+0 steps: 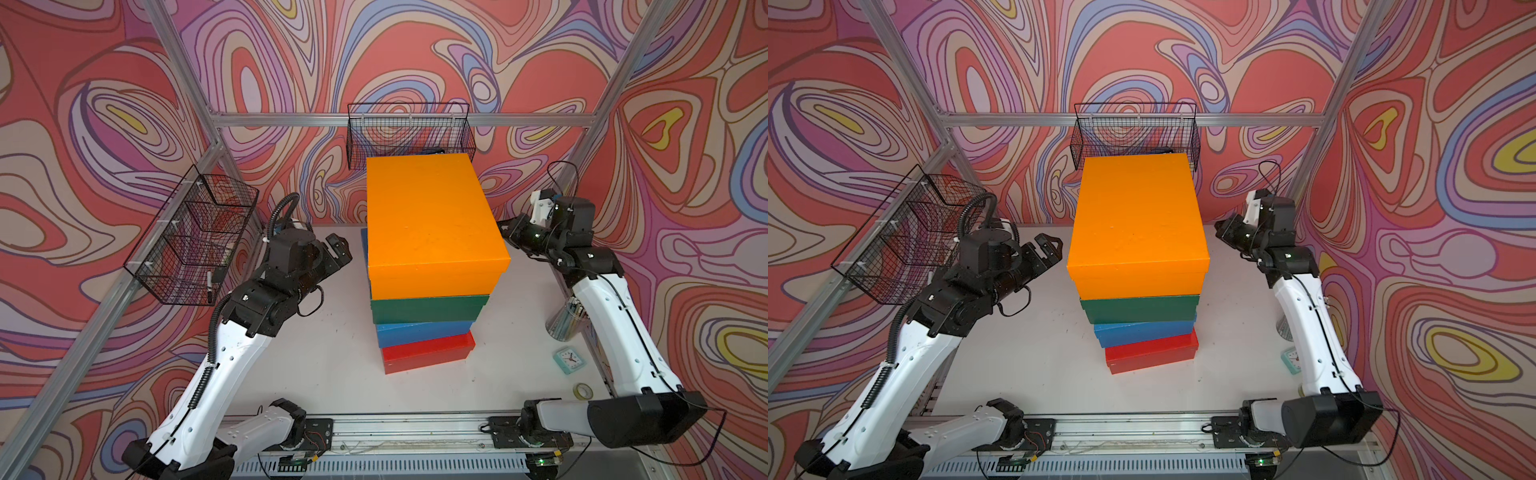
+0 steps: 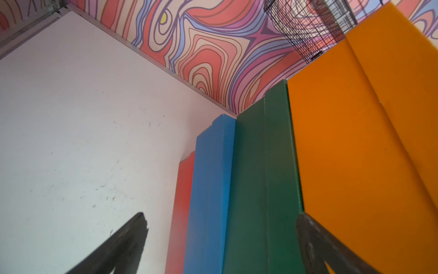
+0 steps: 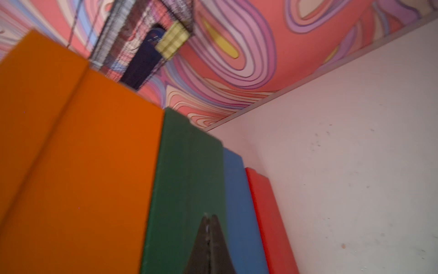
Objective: Stack the shoeboxes
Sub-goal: Adjust the shoebox, then adjust the shoeboxes in the shoebox.
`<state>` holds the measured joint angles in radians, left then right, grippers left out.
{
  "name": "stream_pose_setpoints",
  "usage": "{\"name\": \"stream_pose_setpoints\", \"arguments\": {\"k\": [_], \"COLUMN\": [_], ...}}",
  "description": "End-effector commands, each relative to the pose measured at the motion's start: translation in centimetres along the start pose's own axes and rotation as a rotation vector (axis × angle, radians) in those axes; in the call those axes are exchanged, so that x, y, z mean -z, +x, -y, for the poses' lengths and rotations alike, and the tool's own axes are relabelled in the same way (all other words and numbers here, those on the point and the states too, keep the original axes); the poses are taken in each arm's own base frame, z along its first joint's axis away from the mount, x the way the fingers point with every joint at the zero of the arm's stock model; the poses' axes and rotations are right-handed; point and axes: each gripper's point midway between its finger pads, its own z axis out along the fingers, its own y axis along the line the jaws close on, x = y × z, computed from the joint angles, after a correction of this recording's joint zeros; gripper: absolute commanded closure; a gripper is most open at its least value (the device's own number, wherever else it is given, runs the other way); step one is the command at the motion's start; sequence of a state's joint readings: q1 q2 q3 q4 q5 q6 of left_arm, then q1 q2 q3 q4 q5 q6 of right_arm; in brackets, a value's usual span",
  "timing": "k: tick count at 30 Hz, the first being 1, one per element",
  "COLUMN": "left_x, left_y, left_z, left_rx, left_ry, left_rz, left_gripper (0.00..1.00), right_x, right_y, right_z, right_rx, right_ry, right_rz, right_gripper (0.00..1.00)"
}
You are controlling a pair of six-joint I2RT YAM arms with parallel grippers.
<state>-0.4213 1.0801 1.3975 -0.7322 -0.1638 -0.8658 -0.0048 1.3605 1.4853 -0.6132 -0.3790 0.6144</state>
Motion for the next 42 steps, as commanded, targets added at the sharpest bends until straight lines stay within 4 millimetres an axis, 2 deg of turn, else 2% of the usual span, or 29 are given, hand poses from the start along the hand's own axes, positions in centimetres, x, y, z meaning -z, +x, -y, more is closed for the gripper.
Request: {"name": "stream_pose_setpoints", "arguments": {"k": [1, 3, 6, 10, 15, 19, 22, 29, 36, 42], "left_x": [-2.5, -4.9, -8.8, -12.4, -14.6, -15.0, -14.8, -13.1, -11.6, -10.6], "left_y": [1.4, 2.8, 5.4, 8.2, 10.6, 12.4, 13.8, 16.5, 17.2, 17.5], "left_z": [-3.4, -5.5, -7.7, -8.4, -8.5, -7.9, -7.3, -6.5, -7.3, -7.8], "left_rx": [0.036, 0.087, 0.167, 0.209, 0.242, 0.221, 0.209, 0.196, 0.200, 0.197], "left_ry": [-0.084, -0.112, -0.124, -0.118, -0.109, -0.106, -0.102, -0.096, -0.111, -0.120], "left_rz": [-0.033, -0.081, -0.179, -0.276, -0.350, -0.387, -0.406, -0.441, -0.433, -0.433], "left_gripper": [0.00, 0.00, 0.00, 0.01, 0.02, 0.02, 0.02, 0.03, 0.03, 0.03], "right_x": [-3.2, -5.4, -8.2, -10.2, -11.1, -11.3, -10.7, -8.8, -6.7, -5.6], "right_y": [1.6, 2.8, 4.2, 6.4, 10.3, 13.6, 14.9, 15.0, 14.7, 16.2], "right_z": [4.0, 5.2, 5.8, 6.4, 7.1, 7.2, 6.9, 5.9, 4.9, 4.9], "right_rx": [-0.021, -0.038, -0.062, -0.072, -0.098, -0.097, -0.089, -0.100, -0.101, -0.118], "right_ry": [0.056, 0.048, -0.022, -0.050, -0.076, -0.078, -0.081, -0.106, -0.111, -0.112], "right_rz": [-0.087, -0.137, -0.196, -0.265, -0.373, -0.452, -0.468, -0.452, -0.429, -0.443], "right_gripper": [1.00, 1.00, 1.00, 1.00, 1.00, 1.00, 1.00, 1.00, 1.00, 1.00]}}
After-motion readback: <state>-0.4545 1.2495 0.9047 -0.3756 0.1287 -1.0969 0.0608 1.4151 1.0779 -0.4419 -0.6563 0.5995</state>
